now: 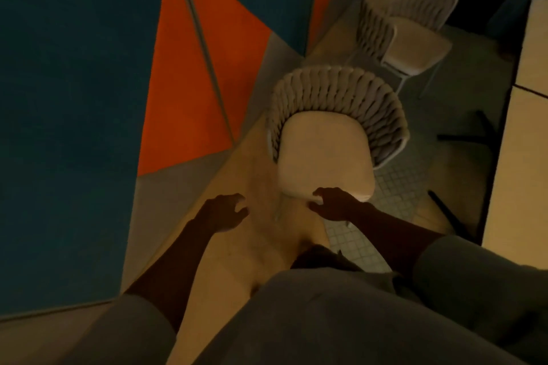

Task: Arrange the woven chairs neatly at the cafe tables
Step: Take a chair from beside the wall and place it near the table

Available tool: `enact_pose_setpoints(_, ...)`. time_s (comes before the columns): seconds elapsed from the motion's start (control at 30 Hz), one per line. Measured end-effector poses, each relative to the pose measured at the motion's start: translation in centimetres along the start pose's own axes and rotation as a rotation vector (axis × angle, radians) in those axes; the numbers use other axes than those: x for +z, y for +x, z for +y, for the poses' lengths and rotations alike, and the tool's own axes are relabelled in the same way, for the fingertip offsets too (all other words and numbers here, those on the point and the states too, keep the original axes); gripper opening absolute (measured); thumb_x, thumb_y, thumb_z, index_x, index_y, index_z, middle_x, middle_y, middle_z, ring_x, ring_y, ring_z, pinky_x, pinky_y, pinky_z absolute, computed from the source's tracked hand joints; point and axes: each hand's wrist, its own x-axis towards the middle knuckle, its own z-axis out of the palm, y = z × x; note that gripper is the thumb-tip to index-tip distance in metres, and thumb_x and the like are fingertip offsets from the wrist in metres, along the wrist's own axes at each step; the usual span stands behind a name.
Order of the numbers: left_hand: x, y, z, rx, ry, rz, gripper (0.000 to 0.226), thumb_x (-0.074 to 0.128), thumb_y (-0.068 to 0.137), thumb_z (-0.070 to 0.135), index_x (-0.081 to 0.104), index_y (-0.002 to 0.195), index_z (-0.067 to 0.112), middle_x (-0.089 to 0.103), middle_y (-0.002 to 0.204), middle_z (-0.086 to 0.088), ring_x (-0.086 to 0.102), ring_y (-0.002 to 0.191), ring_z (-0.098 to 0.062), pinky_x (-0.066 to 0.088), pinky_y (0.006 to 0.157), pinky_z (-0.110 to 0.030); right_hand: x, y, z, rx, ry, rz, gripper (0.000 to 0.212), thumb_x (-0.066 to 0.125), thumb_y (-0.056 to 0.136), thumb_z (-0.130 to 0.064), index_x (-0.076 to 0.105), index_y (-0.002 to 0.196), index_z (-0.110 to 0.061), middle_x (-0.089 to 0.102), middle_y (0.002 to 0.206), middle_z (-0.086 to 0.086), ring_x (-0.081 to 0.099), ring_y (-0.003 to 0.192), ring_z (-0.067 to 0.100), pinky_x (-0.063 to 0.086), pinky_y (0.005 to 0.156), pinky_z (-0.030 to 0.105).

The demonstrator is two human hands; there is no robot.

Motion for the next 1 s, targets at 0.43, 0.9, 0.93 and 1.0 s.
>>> enact_pose_setpoints(0.43,-12.7,15.1,-0.9,0.084,0.242,-0.115,0.062,0.041,0.102,0.06,0.04,0.153,0.026,0.055,0.146,-0.002,0.059,0.123,-0.024,0.047,0.102,-0.038,-6.0,13.8,-1.9,0.033,0.203,-0.035,0.073,0.045,0.1,-0.062,0.036,0.154,-0.015,0.04,0.158,0.011,0.04,0.142,0.03,0.035,0.116,0.043)
enact_pose_setpoints(0.9,-20.1,28.9,2.0,0.056,0.172,-0.179,0.067,0.044,0.098,0.064,0.037,0.155,0.03,0.04,0.159,-0.004,0.045,0.14,-0.028,0.04,0.113,-0.039,-13.3,22.1,2.1,0.136,0.298,-0.02,0.074,0.042,0.098,-0.066,0.035,0.154,-0.018,0.046,0.152,0.01,0.046,0.137,0.031,0.04,0.111,0.046)
enact_pose_setpoints(0.93,-20.3,29.7,2.3,0.073,0.176,-0.183,0.067,0.045,0.099,0.061,0.035,0.157,0.028,0.036,0.162,-0.004,0.041,0.144,-0.028,0.037,0.115,-0.038,-13.5,22.3,2.2,0.139,0.308,-0.014,0.074,0.042,0.098,-0.066,0.035,0.153,-0.017,0.047,0.151,0.011,0.046,0.136,0.031,0.04,0.111,0.046)
enact_pose_setpoints(1.0,-20.7,31.2,2.8,0.093,0.159,-0.188,0.064,0.048,0.102,0.054,0.036,0.156,0.023,0.036,0.162,-0.005,0.039,0.145,-0.028,0.035,0.115,-0.035,-13.6,22.7,1.9,0.151,0.325,0.007,0.075,0.042,0.098,-0.067,0.035,0.153,-0.017,0.048,0.15,0.011,0.047,0.135,0.031,0.04,0.111,0.046)
